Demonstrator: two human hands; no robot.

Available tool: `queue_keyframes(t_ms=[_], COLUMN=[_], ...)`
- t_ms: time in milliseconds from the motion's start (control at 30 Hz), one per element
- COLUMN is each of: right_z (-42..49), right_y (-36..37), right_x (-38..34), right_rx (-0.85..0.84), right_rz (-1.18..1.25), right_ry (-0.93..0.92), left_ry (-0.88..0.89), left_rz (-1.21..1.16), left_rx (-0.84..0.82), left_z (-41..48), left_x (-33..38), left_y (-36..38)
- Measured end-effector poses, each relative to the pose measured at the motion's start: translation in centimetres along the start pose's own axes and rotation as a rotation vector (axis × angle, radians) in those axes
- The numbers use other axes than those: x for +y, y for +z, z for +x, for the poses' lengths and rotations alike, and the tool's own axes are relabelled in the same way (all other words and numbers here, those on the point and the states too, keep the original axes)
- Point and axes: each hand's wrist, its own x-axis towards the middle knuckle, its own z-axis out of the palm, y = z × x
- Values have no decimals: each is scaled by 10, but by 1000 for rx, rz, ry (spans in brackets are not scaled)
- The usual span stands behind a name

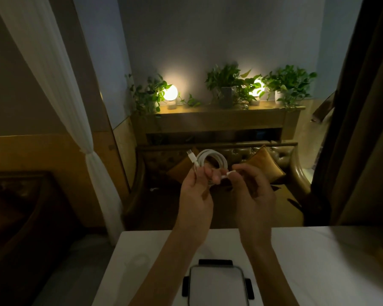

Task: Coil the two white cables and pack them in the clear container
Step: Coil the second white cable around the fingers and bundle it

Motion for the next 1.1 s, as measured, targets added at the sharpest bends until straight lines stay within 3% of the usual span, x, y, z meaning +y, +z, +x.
queue_keyframes(t_ms=[267,500,767,967,1100], right_z=[-7,-13,-15,-16,-12], right_y=[1,7,9,-2,-20], right_x=[10,11,7,1,-3], right_rx=[-103,-12,169,165,-45], right_rz=[163,139,66,70,423], right_ry=[56,86,209,308,616], left_ry=[68,-83,-123,35,135], left_rz=[-21,-150,-275,-117,155], left_rx=[-39,25,75,108,-62], left_z=[-7,-3,2,1,-7], left_x=[2,2,-14,-13,-7], left_y=[-1,-5,1,6,2])
